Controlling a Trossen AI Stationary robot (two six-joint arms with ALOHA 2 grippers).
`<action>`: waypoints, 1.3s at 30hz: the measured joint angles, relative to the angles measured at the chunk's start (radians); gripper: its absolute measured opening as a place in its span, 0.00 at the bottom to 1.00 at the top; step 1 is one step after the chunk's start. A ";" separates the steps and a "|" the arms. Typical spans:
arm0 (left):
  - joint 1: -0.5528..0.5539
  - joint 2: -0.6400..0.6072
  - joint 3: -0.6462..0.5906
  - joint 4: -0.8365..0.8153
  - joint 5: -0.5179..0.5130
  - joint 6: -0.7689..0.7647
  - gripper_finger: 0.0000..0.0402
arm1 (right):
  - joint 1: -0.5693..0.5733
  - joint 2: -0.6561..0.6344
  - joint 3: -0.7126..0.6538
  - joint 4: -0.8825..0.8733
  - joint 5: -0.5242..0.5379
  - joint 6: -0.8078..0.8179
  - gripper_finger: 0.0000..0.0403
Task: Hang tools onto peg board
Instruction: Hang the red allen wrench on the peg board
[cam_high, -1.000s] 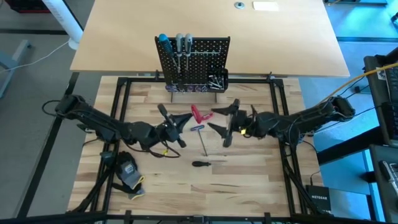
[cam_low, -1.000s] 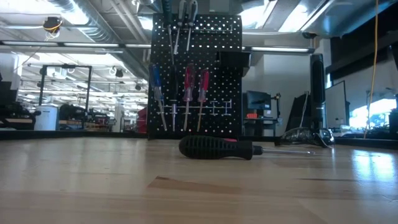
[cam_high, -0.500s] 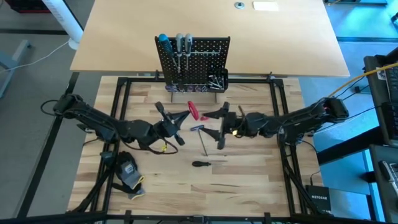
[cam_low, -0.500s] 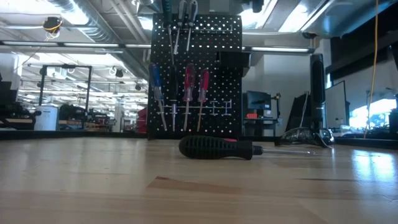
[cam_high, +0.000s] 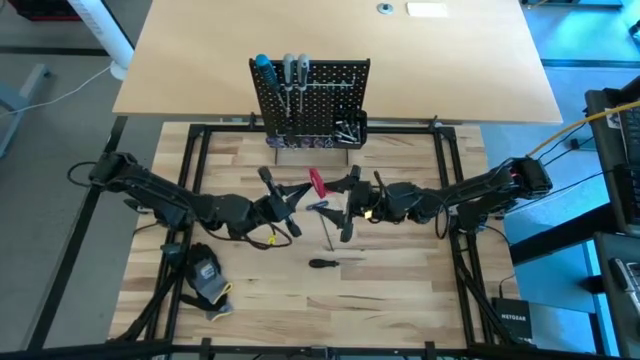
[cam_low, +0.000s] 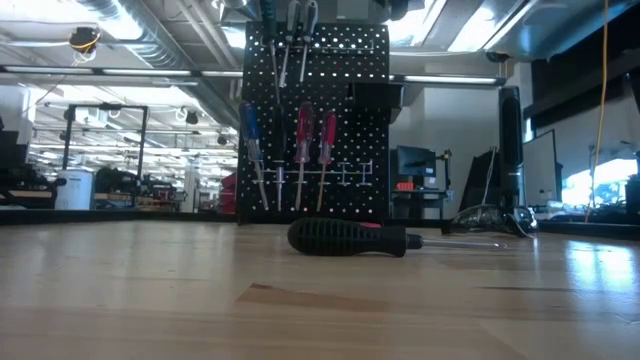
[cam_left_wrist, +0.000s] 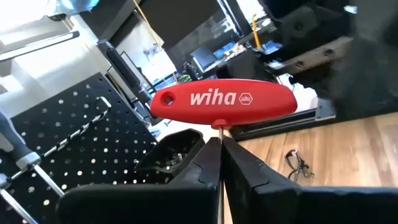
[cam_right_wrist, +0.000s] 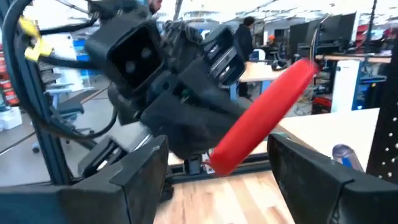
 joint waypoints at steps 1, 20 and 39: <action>0.003 0.000 0.000 0.001 0.000 -0.005 0.00 | 0.000 0.003 0.000 -0.001 0.004 0.002 0.68; -0.019 0.001 0.000 -0.007 0.022 0.011 0.00 | 0.000 0.004 0.000 0.028 0.070 -0.072 0.18; -0.021 -0.004 0.000 -0.027 0.019 -0.064 0.29 | 0.000 0.003 0.029 -0.006 0.104 -0.165 0.15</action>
